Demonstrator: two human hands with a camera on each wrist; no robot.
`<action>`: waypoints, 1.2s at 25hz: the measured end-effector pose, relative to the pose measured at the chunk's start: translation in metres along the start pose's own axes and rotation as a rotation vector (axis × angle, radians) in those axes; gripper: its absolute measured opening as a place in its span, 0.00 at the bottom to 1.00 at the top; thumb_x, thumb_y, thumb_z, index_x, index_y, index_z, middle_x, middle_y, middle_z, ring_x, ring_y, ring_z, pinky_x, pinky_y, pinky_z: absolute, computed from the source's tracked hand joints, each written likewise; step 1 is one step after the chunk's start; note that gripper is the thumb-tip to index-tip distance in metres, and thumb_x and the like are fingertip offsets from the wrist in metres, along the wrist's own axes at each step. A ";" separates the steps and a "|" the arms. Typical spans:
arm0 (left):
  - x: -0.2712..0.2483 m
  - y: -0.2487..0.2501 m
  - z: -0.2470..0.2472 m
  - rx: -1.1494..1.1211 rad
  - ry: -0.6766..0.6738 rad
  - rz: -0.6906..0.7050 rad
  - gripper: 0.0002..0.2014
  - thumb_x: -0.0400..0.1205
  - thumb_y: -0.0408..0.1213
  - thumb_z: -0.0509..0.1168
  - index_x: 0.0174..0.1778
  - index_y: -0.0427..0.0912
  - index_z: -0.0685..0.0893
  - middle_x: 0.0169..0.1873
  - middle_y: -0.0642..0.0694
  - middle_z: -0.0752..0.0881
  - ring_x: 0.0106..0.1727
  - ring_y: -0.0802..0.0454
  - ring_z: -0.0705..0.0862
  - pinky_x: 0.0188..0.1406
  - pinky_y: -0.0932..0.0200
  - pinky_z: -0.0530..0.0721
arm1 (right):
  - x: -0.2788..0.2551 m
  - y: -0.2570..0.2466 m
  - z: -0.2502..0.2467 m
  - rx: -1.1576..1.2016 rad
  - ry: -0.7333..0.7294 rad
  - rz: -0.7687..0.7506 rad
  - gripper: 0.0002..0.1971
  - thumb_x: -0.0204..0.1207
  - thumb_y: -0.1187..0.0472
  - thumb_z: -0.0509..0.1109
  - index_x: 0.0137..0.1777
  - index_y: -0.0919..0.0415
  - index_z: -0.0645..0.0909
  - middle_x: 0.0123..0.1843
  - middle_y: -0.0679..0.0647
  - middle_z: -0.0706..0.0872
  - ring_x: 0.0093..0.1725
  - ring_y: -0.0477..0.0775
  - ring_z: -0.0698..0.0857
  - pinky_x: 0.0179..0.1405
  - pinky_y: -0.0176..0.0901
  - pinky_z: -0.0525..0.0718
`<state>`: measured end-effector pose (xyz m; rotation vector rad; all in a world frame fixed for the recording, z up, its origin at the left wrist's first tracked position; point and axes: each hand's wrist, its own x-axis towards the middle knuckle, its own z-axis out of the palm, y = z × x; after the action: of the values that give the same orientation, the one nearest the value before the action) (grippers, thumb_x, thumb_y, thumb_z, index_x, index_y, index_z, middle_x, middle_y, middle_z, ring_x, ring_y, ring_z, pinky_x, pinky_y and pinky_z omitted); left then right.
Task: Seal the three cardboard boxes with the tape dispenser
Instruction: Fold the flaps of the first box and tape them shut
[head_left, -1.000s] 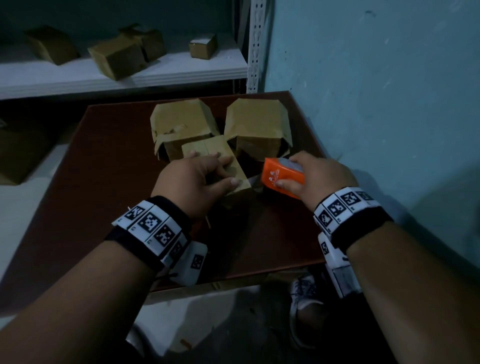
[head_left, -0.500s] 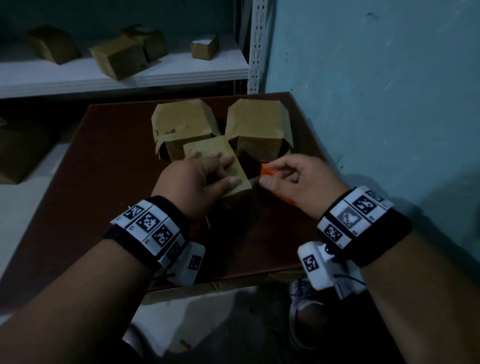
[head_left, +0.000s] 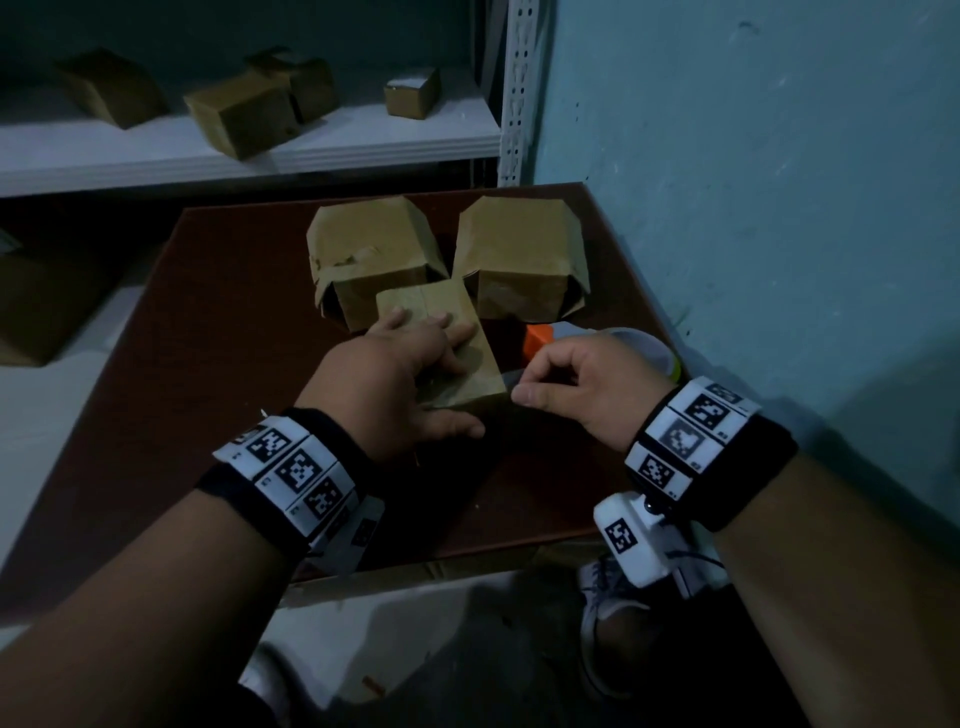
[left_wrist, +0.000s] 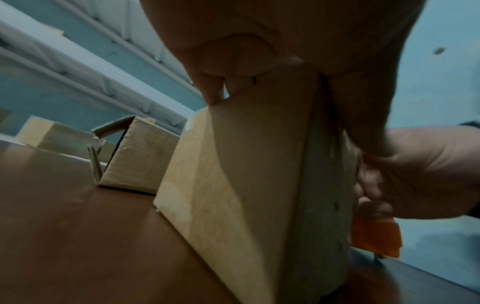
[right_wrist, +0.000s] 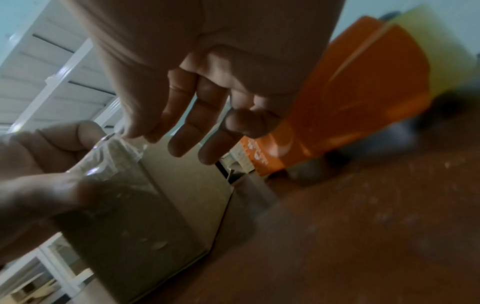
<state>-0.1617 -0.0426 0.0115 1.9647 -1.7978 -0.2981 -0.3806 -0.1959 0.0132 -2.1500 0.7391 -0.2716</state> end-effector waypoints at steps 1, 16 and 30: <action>0.000 -0.001 0.002 0.009 0.007 0.016 0.30 0.63 0.70 0.77 0.54 0.55 0.84 0.82 0.61 0.76 0.89 0.51 0.66 0.88 0.40 0.68 | 0.001 0.002 0.002 0.005 -0.009 0.002 0.05 0.78 0.46 0.81 0.43 0.43 0.90 0.43 0.39 0.91 0.46 0.39 0.88 0.50 0.46 0.86; 0.000 0.001 0.008 -0.027 0.071 0.048 0.28 0.65 0.62 0.81 0.54 0.49 0.86 0.79 0.56 0.81 0.86 0.58 0.70 0.89 0.43 0.66 | 0.015 -0.002 0.026 0.264 0.094 0.231 0.24 0.79 0.29 0.66 0.59 0.46 0.86 0.53 0.47 0.93 0.50 0.46 0.92 0.57 0.59 0.90; 0.000 0.002 0.011 -0.115 0.086 0.002 0.30 0.61 0.75 0.75 0.51 0.75 0.66 0.80 0.50 0.80 0.87 0.42 0.71 0.83 0.33 0.74 | 0.011 -0.059 0.060 0.524 0.145 0.300 0.32 0.91 0.35 0.53 0.92 0.45 0.61 0.88 0.45 0.70 0.85 0.51 0.70 0.59 0.21 0.77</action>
<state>-0.1684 -0.0449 0.0023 1.8681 -1.6909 -0.3048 -0.3218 -0.1352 0.0202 -1.5163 0.9414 -0.4127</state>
